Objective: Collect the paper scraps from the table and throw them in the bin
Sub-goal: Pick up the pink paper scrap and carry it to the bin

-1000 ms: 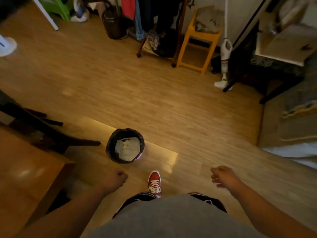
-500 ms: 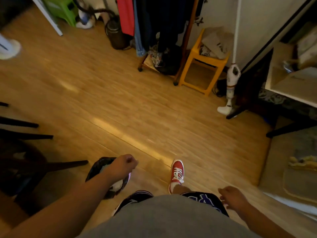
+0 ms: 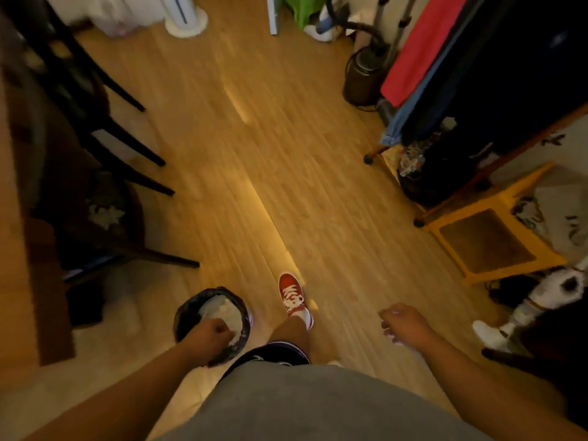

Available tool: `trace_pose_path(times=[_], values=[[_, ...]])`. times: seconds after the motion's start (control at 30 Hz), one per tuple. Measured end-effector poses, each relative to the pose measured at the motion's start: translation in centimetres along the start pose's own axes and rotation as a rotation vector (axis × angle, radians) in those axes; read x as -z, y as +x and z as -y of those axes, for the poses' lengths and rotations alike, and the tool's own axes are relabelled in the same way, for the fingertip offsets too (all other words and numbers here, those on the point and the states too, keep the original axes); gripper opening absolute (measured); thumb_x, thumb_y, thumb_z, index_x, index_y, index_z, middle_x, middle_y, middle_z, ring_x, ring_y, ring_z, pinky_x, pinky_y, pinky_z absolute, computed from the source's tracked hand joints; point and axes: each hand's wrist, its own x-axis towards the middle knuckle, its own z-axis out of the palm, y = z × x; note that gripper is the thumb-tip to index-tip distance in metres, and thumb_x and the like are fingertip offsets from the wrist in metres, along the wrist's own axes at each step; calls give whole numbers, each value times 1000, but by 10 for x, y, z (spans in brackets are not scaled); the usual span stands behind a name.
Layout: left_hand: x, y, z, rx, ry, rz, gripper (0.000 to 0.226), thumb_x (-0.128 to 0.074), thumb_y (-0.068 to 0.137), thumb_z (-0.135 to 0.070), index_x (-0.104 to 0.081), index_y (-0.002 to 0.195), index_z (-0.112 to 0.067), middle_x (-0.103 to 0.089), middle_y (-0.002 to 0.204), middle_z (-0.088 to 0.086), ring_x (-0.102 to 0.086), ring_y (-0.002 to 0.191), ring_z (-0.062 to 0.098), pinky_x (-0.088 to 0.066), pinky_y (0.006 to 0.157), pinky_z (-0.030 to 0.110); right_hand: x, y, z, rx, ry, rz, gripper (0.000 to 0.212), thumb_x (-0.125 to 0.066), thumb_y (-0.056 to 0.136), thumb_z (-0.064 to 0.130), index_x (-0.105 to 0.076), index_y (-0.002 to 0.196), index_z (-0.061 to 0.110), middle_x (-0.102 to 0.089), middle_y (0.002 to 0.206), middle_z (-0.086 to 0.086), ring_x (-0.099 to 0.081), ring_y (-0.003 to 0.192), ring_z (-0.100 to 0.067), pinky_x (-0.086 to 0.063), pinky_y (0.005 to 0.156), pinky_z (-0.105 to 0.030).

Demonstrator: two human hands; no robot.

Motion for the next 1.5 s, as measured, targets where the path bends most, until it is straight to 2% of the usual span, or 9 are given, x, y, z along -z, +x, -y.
trace_pose_path(times=[0.23,0.43,0.53,0.7,0.83,0.93,1.13,1.33,1.5], values=[[81,49,-35,76,-156,-41,17,-55,94,-25,-64,97,-11,-69,96,14,-65,88,26,-52,82,39,9,63,150,63,-157,69,22,-56,94,25,-62,97,4,-66,94,-15,-61,75,-25,-46,66,-33],[155,86,-101,24,-249,-109,19,-57,92,-27,-66,95,-10,-69,94,13,-66,87,26,-53,80,39,43,96,223,26,-224,17,26,-56,93,20,-60,105,-3,-60,83,-17,-53,66,-25,-41,61,-35],[188,110,-140,-9,-297,-139,17,-57,92,-34,-65,87,-19,-70,87,7,-66,80,20,-52,68,32,62,122,254,-25,-230,-6,31,-55,93,16,-56,112,-9,-62,89,-30,-59,74,-35,-51,69,-51],[249,158,-206,-78,-385,-151,15,-54,91,-41,-62,89,-29,-69,90,-2,-66,82,13,-49,65,28,84,184,316,-116,-224,4,15,-57,91,20,-55,89,5,-54,72,-13,-48,59,-22,-33,54,-25],[297,194,-246,-42,-447,-167,17,-55,92,-39,-64,89,-25,-70,89,1,-67,81,16,-54,69,36,97,237,386,-109,-272,23,20,-58,90,17,-48,73,13,-50,62,-10,-45,48,-19,-30,48,-23],[326,208,-261,19,-514,-176,17,-56,92,-37,-64,90,-22,-70,90,2,-67,81,16,-53,68,34,97,266,456,-40,-397,72,17,-56,90,18,-51,76,11,-53,65,-11,-47,49,-20,-32,48,-24],[365,216,-253,187,-692,-230,25,-56,94,-30,-63,97,-6,-69,92,13,-62,78,20,-46,66,29,52,308,626,209,-678,170,19,-55,92,22,-58,82,7,-60,72,-10,-56,60,-22,-40,52,-26],[405,236,-221,307,-798,-262,23,-56,95,-22,-60,89,0,-61,73,6,-53,59,12,-38,42,11,-43,326,770,414,-772,247,22,-57,91,25,-64,84,6,-65,76,-12,-59,62,-21,-43,57,-30],[472,273,-191,354,-882,-235,20,-56,95,-22,-58,88,-4,-60,78,9,-52,61,14,-38,47,18,-116,329,858,444,-809,300,17,-56,92,23,-61,80,12,-65,80,-10,-61,68,-21,-44,61,-30]])
